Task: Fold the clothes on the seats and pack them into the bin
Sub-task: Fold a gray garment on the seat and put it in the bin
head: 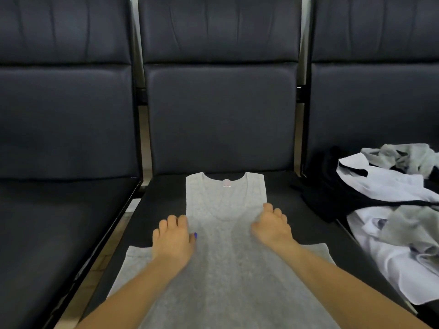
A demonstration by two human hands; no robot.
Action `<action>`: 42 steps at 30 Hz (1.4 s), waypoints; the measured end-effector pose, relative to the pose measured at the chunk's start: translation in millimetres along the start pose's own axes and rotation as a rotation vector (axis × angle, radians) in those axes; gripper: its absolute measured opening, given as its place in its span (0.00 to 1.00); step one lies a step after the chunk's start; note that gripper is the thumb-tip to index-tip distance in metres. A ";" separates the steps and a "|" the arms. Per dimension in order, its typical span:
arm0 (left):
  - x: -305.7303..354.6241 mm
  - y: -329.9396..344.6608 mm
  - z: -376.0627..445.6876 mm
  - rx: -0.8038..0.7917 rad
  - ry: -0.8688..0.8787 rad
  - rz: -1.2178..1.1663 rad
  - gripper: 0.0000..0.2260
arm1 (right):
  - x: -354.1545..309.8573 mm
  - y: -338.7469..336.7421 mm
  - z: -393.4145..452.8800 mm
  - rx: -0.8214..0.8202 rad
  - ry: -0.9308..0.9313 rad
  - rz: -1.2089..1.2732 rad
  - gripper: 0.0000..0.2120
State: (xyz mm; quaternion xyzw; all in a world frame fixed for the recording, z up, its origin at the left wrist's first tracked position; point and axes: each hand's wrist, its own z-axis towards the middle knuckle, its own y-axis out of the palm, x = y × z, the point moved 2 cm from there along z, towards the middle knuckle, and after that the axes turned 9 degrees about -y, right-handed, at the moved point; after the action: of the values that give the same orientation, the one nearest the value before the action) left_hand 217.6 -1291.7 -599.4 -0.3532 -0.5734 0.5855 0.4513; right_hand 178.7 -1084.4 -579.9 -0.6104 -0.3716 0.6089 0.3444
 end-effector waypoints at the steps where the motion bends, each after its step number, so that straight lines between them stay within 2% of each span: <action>1: 1.4 1.6 6.2 0.008 -0.017 -0.013 0.19 | -1.4 0.1 11.0 0.026 0.063 0.127 0.25; 3: 4.7 1.8 21.9 -0.029 -0.063 -0.062 0.15 | -1.4 1.6 37.3 0.068 0.203 0.366 0.27; 5: 10.6 -2.9 33.4 -0.136 -0.094 -0.092 0.11 | 2.6 -2.2 55.4 0.080 0.306 0.535 0.27; 7: 18.3 -5.8 45.6 -0.165 -0.049 -0.055 0.10 | 5.2 -7.1 70.3 0.051 0.311 0.528 0.22; 10: 25.9 -9.0 66.2 -0.094 -0.023 -0.100 0.07 | 3.5 -15.6 91.3 -0.056 0.250 0.467 0.10; 12: 29.2 -10.1 79.3 -0.059 -0.042 -0.231 0.06 | 2.7 -22.2 106.8 -0.081 0.217 0.470 0.10; 15: 33.7 -9.8 103.2 -0.083 -0.108 -0.461 0.08 | 4.1 -32.0 130.3 -0.031 0.184 0.512 0.14; 19: 42.5 -13.7 131.8 -0.307 -0.182 -0.880 0.31 | 2.2 -39.2 149.9 -0.109 0.236 0.775 0.13; 20: 45.4 -17.1 135.7 -0.384 -0.206 -0.983 0.34 | 1.9 -40.3 153.6 -0.149 0.256 0.849 0.14; 22: 52.5 -24.9 143.2 -0.534 -0.251 -1.086 0.31 | 2.2 -42.0 160.7 -0.213 0.305 1.002 0.14; 24: 59.5 -29.6 152.2 -0.611 -0.270 -1.118 0.23 | 3.8 -42.6 168.3 -0.235 0.357 1.157 0.10; 26: 66.3 -31.7 159.3 -0.579 -0.292 -1.155 0.20 | 6.1 -41.8 174.9 -0.224 0.399 1.248 0.06; 28: 70.3 -32.1 169.4 -0.498 -0.318 -1.203 0.21 | 7.4 -40.2 182.6 -0.186 0.385 1.276 0.06; 31: 70.6 -35.3 184.0 -0.401 -0.351 -1.288 0.22 | 2.3 -43.7 190.9 -0.054 0.323 1.364 0.04; 32: 68.7 -37.7 187.2 -0.384 -0.366 -1.311 0.24 | 1.4 -46.2 192.7 -0.012 0.305 1.400 0.11; 33: 67.3 -40.2 189.4 -0.397 -0.380 -1.354 0.25 | 0.7 -49.2 193.5 0.005 0.288 1.418 0.17; 35: 66.3 -48.9 186.4 -0.498 -0.383 -1.459 0.27 | -0.4 -56.4 188.0 -0.015 0.237 1.391 0.21; 38: 63.0 -62.4 180.1 -0.570 -0.345 -1.543 0.27 | -2.2 -70.0 172.4 -0.062 0.151 1.358 0.19; 42: 51.9 -88.8 160.6 -0.511 -0.304 -1.554 0.26 | -9.2 -103.6 137.1 -0.043 0.032 1.283 0.13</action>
State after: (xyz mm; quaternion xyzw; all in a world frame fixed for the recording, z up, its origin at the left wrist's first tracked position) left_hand 61.2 -1305.6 -491.1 0.1346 -0.8239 0.0002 0.5505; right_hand 38.2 -1046.4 -487.8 -0.7273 0.0606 0.6770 -0.0949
